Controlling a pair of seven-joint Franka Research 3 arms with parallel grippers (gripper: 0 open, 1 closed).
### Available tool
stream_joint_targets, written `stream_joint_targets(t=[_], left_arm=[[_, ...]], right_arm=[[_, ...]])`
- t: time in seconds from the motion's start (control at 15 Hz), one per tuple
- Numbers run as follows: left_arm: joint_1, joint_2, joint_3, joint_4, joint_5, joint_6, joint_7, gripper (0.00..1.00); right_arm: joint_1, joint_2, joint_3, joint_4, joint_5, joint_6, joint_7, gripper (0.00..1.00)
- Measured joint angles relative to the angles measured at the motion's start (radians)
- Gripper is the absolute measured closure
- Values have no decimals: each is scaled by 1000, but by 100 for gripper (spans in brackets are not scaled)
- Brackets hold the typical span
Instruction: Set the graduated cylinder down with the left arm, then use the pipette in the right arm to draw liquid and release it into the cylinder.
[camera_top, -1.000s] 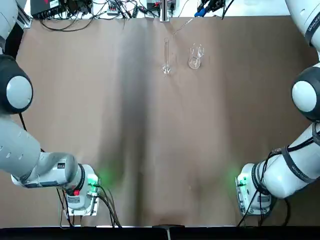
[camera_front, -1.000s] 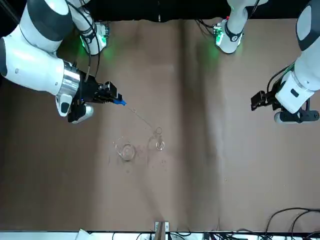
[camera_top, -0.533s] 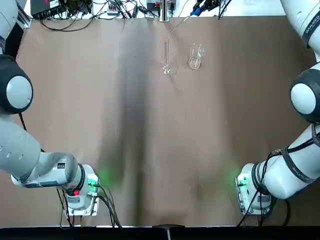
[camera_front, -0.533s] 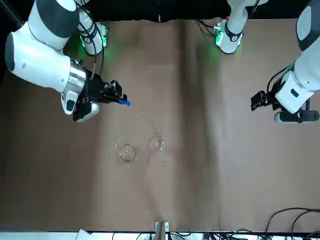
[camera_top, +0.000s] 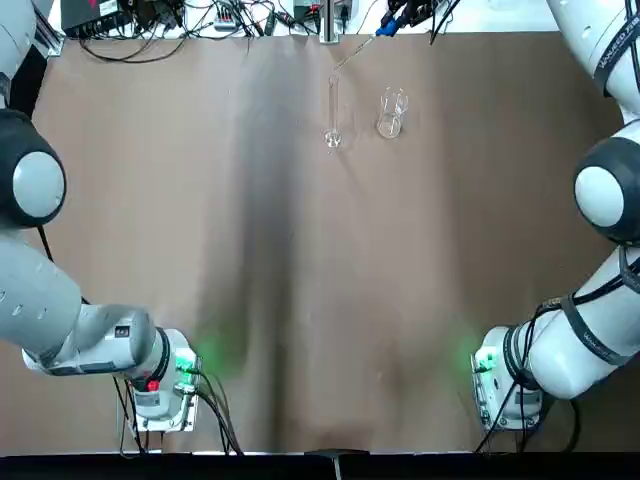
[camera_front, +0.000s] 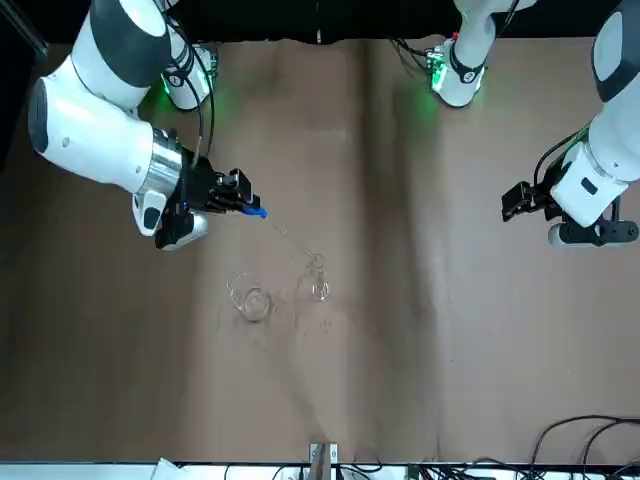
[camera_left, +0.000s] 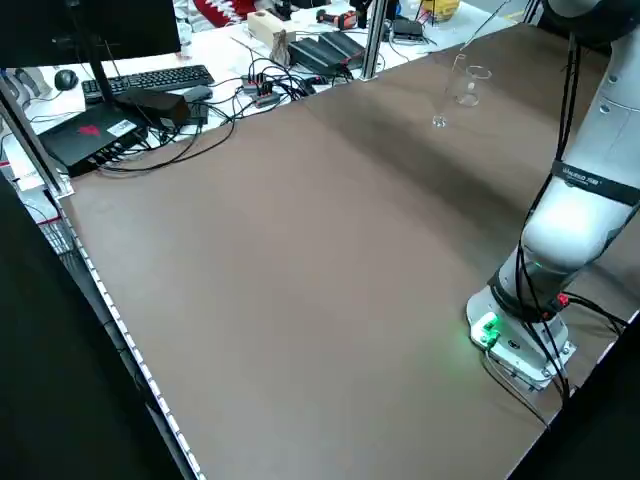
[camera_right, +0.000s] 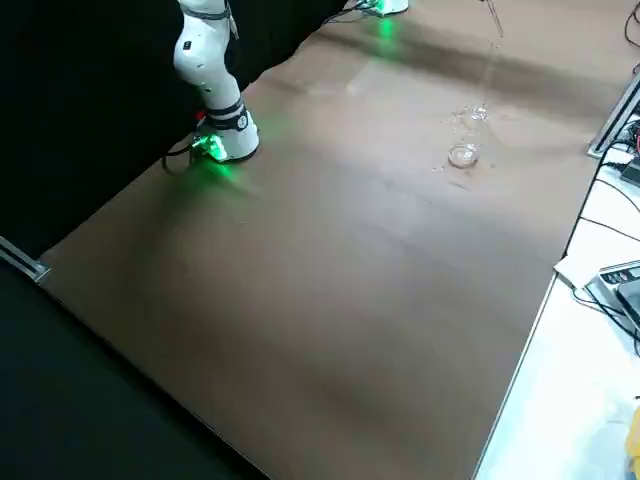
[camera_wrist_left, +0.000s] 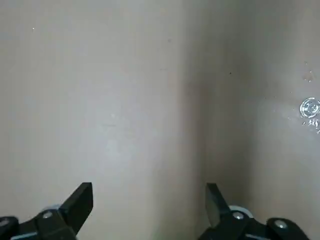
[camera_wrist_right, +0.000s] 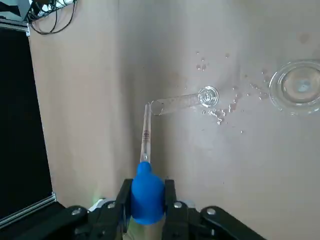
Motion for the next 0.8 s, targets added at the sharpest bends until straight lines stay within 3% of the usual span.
stream_joint_targets(t=[0.8], left_arm=[[0, 0, 0, 0, 0, 0, 0, 0]], right_arm=[[0, 9, -4, -3, -23, 2, 0, 70]])
